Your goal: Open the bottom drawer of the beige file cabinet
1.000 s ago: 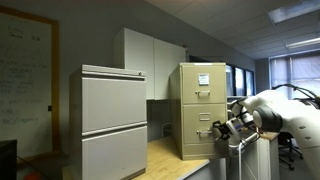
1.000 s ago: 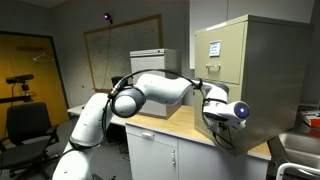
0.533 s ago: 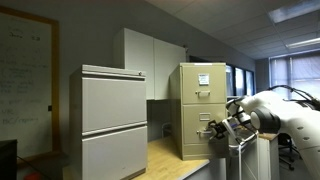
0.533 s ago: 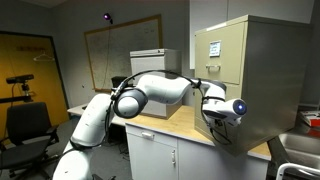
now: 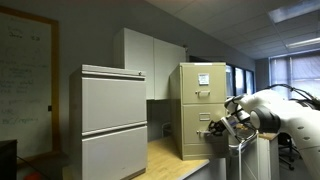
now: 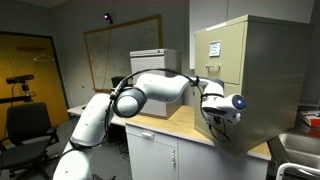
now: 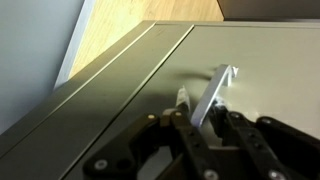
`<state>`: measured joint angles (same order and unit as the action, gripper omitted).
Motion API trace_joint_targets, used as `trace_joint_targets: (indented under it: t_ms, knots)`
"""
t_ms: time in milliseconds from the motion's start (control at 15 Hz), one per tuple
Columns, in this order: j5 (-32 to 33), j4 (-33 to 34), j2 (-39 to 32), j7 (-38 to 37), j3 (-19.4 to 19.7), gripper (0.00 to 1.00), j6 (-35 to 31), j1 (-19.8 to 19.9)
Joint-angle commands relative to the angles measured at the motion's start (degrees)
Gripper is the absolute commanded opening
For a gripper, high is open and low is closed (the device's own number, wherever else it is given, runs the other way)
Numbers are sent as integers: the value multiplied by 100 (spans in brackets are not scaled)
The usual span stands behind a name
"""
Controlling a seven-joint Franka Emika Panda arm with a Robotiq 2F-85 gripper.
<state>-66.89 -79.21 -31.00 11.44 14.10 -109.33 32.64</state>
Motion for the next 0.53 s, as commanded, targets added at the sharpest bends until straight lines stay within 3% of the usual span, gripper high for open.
trace_joint_targets:
  t_ms: [0, 467]
  knots:
    - [1043, 46, 203, -516, 238, 5, 209, -236]
    - [2579, 232, 746, -1472, 285, 5, 419, -784]
